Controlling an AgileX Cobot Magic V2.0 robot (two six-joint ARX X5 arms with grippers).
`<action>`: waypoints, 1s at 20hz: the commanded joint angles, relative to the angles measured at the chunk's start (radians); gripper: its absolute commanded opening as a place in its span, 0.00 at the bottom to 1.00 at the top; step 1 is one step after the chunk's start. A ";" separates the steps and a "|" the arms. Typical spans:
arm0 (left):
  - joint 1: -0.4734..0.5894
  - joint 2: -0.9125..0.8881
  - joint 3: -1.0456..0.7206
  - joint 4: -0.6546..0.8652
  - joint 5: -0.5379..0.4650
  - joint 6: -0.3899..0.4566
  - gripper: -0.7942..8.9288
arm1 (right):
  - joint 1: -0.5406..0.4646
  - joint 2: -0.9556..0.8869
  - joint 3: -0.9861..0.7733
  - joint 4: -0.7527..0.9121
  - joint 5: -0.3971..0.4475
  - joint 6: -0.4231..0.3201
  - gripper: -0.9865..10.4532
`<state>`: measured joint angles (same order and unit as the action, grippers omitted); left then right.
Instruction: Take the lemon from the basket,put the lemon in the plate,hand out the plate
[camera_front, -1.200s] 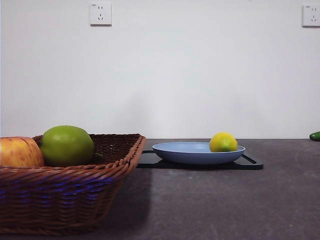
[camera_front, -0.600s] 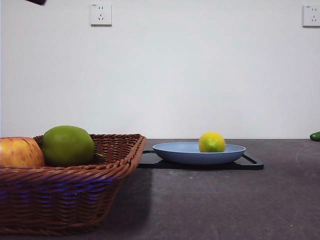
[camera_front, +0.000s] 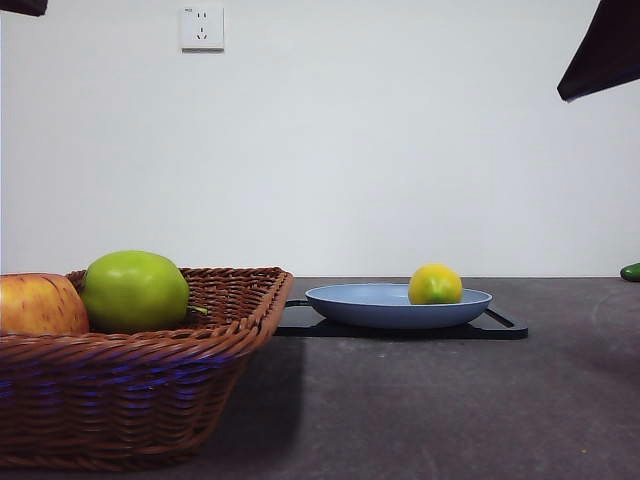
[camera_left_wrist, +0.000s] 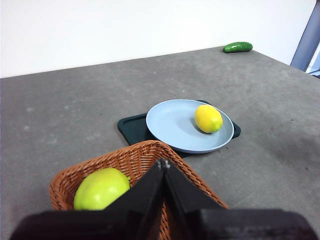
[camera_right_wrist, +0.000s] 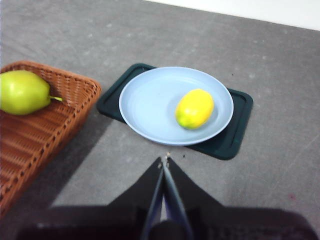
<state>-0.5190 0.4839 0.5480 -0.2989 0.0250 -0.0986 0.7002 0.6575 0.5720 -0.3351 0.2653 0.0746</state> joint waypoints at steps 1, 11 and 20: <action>-0.003 0.009 0.010 0.009 0.002 -0.009 0.09 | 0.008 0.003 0.014 0.013 0.003 0.014 0.09; 0.013 -0.105 0.008 -0.031 0.000 0.087 0.09 | 0.008 -0.030 0.014 0.013 0.003 0.014 0.09; 0.402 -0.461 -0.300 0.097 -0.071 0.129 0.09 | 0.008 -0.056 0.014 0.013 0.003 0.014 0.09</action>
<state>-0.1226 0.0277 0.2554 -0.2272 -0.0555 0.0395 0.7002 0.5991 0.5720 -0.3336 0.2653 0.0795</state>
